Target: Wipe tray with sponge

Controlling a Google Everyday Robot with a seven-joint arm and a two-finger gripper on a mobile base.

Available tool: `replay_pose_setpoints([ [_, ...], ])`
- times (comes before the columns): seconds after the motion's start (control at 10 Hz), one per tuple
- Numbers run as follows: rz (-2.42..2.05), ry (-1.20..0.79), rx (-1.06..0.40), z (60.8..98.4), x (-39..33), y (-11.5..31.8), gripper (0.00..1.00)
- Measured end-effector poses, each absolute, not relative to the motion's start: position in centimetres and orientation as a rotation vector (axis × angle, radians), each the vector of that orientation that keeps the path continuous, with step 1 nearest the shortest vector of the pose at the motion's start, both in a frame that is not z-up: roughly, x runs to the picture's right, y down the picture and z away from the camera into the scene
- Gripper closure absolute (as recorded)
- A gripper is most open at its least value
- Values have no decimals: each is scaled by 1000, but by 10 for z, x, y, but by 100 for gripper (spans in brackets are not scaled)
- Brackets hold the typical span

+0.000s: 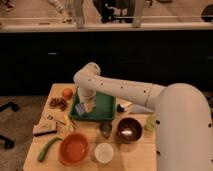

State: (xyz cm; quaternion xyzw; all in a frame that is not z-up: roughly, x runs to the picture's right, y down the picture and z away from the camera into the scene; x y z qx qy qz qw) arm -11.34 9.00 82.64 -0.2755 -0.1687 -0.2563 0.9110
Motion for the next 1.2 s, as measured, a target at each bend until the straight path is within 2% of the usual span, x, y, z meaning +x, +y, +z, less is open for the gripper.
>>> replay_pose_setpoints([
  [0.8, -507, -328, -616, 880, -98, 73, 100],
  [1.2, -525, -323, -679, 904, -90, 98, 100],
])
